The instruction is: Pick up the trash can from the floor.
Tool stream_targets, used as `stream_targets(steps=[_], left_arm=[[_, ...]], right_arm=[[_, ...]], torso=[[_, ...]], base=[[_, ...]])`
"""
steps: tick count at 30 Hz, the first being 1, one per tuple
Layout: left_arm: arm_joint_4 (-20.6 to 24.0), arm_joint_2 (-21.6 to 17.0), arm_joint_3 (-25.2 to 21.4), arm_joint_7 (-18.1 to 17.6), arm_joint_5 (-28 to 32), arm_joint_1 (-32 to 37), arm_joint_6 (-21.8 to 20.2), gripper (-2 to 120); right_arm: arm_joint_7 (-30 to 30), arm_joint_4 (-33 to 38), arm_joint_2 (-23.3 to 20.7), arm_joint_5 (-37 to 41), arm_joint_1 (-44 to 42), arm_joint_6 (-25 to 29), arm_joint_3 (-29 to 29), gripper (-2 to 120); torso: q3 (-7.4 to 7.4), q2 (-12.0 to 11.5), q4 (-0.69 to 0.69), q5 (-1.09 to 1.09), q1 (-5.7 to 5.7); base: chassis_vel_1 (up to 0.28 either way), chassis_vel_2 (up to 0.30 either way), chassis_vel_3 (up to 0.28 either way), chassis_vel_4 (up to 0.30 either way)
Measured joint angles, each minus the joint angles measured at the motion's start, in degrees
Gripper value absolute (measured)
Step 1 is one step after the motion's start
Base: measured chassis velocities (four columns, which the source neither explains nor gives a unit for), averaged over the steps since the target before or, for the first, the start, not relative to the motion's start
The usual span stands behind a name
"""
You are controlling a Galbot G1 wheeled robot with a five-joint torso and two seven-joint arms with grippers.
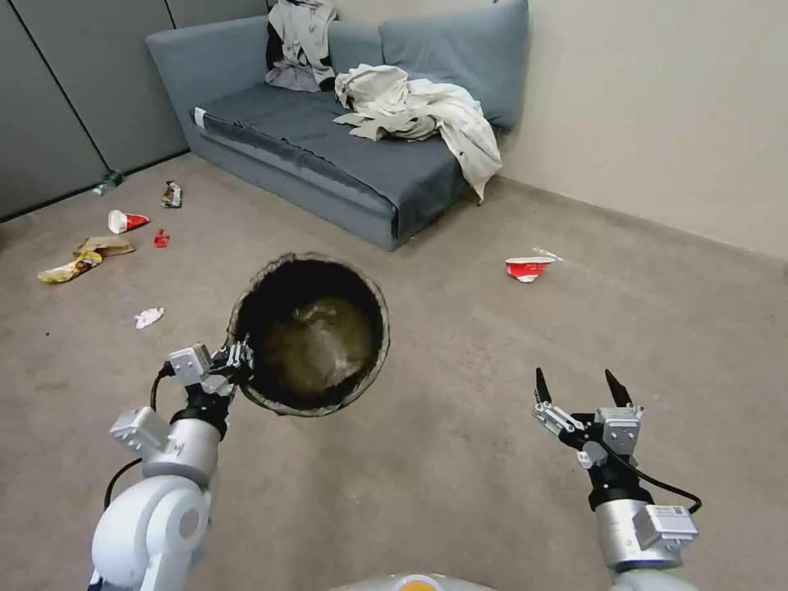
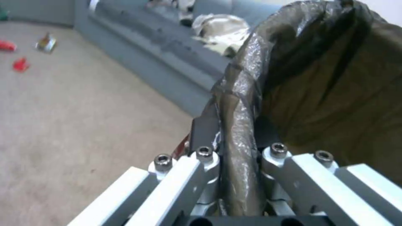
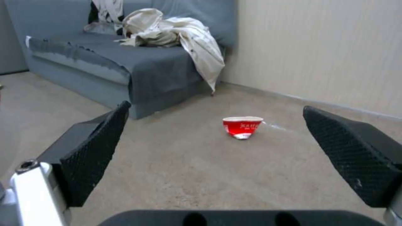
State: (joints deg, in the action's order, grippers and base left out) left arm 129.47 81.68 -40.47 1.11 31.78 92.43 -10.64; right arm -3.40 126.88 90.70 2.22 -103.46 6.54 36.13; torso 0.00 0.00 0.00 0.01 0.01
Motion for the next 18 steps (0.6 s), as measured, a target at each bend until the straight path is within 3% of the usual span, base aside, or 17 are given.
stream_targets(steps=[9,18], left_arm=[[0.57,-1.49,0.75,2.32,-4.16,2.99,1.88,5],[0.63,-2.25,1.47,1.51,-3.54,3.97,-0.17,5]], right_arm=[[0.1,0.04,0.16,-0.01,-0.19,0.32,0.08,100],[0.12,0.27,0.49,-0.23,-0.41,0.69,0.11,100]], torso=[[0.0,-0.01,0.0,-0.01,0.0],[0.0,0.0,0.0,-0.01,-0.01]], base=[[0.0,0.0,0.0,0.0],[0.0,0.0,0.0,0.0]])
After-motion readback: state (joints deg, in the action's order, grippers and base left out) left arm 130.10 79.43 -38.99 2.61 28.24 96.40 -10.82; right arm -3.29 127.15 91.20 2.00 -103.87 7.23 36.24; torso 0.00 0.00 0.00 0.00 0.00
